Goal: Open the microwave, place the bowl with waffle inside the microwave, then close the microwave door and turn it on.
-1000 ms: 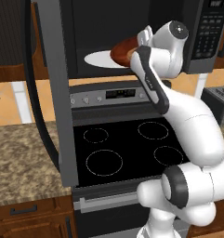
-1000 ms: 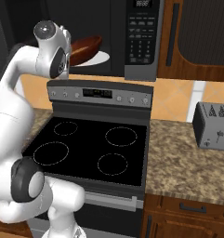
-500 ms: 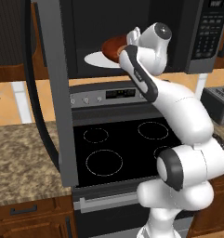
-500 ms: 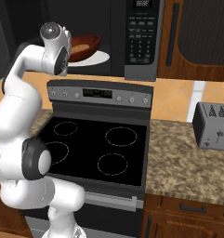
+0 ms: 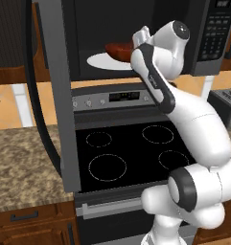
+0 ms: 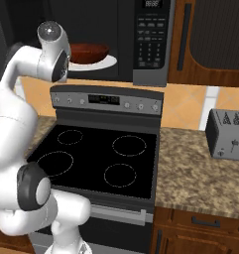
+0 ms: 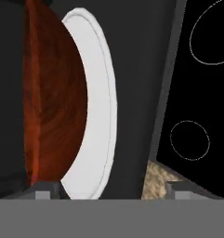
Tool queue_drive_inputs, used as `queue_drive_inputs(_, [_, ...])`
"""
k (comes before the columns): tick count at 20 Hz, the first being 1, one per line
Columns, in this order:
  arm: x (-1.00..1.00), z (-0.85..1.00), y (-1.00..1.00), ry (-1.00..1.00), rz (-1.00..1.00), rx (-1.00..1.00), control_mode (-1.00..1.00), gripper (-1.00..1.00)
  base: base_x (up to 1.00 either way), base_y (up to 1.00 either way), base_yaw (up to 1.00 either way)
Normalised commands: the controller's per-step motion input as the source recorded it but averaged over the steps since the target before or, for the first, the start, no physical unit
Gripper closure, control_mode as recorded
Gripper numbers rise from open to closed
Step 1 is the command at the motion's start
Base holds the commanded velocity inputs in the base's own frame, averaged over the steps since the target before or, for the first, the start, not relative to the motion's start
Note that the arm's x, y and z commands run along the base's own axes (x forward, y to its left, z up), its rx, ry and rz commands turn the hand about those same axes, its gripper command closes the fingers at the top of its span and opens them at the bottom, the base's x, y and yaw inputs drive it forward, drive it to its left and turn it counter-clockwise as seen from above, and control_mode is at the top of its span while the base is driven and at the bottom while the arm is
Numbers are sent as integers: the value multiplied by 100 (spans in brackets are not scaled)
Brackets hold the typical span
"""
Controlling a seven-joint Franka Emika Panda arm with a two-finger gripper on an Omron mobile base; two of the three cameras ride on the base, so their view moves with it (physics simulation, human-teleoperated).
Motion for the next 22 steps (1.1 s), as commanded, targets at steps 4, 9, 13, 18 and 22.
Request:
queue_drive_inputs(4, [-100,0,0,-25,26,-41,-100,-100,0,0,0])
queue_drive_inputs(9, [-100,-32,0,-15,43,-49,-100,-100,0,0,0])
queue_drive_inputs(13, [-95,-76,1,0,57,-63,-100,-100,0,0,0])
queue_drive_inputs(18, [-86,-64,41,2,65,-92,-100,-100,0,0,0])
queue_drive_inputs(22, [-39,-60,14,0,71,-81,-100,-100,0,0,0])
